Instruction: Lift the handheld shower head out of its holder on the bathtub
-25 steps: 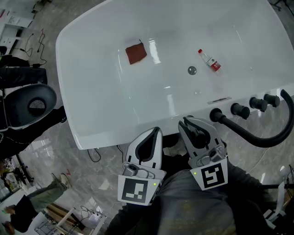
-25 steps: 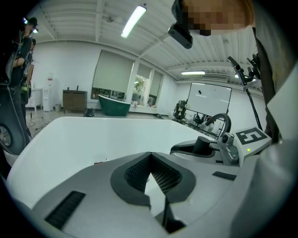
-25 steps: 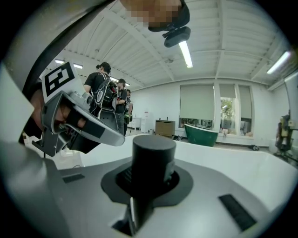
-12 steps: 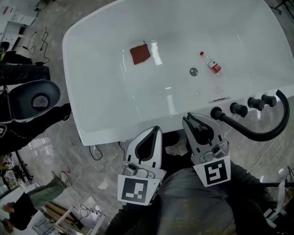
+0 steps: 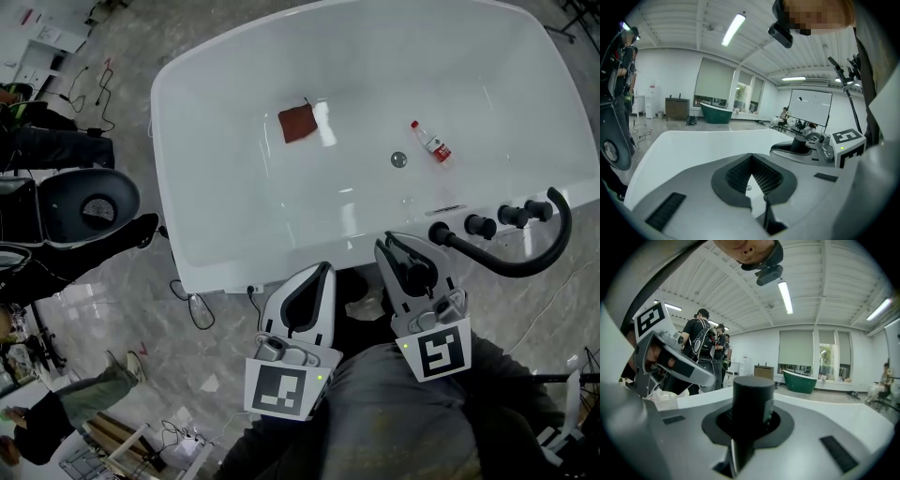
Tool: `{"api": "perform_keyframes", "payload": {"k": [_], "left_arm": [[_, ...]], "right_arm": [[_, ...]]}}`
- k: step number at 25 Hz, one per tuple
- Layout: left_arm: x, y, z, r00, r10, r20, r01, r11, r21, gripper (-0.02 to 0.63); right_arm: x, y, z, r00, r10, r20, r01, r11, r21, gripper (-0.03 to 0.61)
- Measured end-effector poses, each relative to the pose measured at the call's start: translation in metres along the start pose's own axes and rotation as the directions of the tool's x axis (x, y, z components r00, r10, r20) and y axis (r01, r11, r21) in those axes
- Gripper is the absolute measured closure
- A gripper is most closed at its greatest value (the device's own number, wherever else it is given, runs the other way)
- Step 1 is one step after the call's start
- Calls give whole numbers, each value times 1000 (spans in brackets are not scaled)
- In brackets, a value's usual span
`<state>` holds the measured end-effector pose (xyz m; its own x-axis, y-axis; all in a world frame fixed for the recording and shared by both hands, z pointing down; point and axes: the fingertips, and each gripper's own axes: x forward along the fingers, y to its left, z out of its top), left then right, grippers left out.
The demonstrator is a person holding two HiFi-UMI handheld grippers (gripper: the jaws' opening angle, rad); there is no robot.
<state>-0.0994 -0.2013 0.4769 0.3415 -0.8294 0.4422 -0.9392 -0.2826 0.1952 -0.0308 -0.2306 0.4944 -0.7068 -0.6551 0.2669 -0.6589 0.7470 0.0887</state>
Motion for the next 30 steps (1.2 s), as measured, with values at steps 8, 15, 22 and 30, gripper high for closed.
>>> {"api": "perform_keyframes", "payload": {"k": [8, 15, 22, 30], "left_arm": [[-24, -7, 41, 1000, -6, 16, 6, 1000, 0, 612], [-40, -20, 77, 1000, -12, 17, 12, 1000, 5, 612], [-58, -31, 104, 999, -11, 37, 11, 1000, 18, 612], [-63, -43, 125, 995, 4, 101, -8, 999, 35, 612]], "right_arm": [[-11, -2, 47, 1000, -12, 3, 12, 1000, 3, 523], [-19, -9, 89, 1000, -10, 16, 10, 1000, 2, 523], [-28, -5, 129, 998, 18, 55, -20, 1000, 20, 523], [-39, -12, 149, 994, 59, 89, -61, 998, 14, 523]]}}
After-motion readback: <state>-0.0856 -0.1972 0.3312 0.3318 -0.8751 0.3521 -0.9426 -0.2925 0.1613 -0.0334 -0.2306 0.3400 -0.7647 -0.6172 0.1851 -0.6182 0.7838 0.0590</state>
